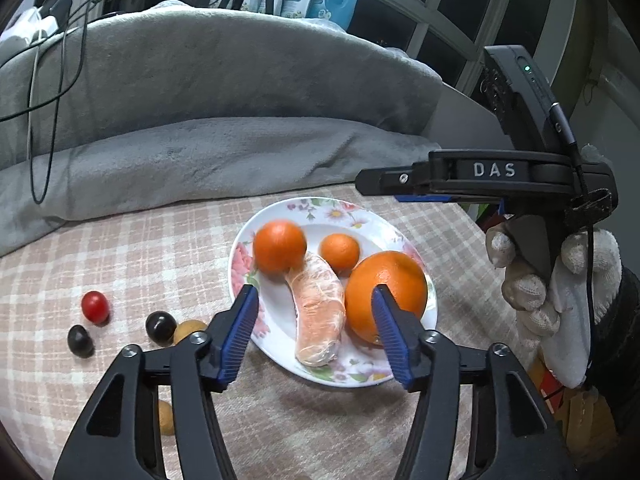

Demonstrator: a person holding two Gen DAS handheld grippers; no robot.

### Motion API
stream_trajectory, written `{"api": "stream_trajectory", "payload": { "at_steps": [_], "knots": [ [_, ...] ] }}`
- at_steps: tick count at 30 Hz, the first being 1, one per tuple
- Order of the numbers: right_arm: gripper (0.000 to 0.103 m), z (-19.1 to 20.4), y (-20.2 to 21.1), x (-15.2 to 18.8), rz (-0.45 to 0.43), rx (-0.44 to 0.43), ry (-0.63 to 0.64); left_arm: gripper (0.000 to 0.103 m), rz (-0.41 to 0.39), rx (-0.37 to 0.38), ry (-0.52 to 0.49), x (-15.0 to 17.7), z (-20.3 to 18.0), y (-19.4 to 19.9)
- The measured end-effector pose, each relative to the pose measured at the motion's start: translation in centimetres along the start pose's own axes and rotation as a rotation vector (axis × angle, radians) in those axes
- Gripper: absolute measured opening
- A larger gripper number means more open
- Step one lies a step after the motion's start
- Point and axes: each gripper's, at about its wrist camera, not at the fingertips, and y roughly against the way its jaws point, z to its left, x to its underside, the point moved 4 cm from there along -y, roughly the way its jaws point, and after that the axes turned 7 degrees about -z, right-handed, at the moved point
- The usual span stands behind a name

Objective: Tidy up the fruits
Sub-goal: 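Carry the held mandarins over the plate and open both tools, then withdraw both tools from the plate toward the remaining fruits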

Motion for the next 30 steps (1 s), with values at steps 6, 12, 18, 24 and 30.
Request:
{"api": "stream_trajectory", "payload": {
  "at_steps": [6, 12, 18, 24, 30],
  "knots": [
    [0.079, 0.2, 0.7, -0.1, -0.025, 0.005, 0.009, 0.065, -0.004, -0.005, 0.000, 0.1, 0.0, 0.4],
    [0.080, 0.4, 1.2, -0.2, -0.041, 0.003, 0.013, 0.071, -0.016, -0.014, -0.015, 0.0, -0.4, 1.1],
    [0.080, 1.1, 1.9, -0.1, -0.062, -0.005, 0.028, 0.076, -0.024, -0.042, -0.007, 0.1, 0.5, 2.3],
    [0.081, 2.1, 3.1, 0.1, -0.097, -0.021, 0.051, 0.076, -0.038, -0.071, 0.002, 0.3, 1.7, 3.8],
    [0.081, 3.7, 3.9, 0.4, -0.126, -0.020, 0.115, 0.076, -0.055, -0.120, -0.004, 0.8, 2.9, 5.8]
  ]
}}
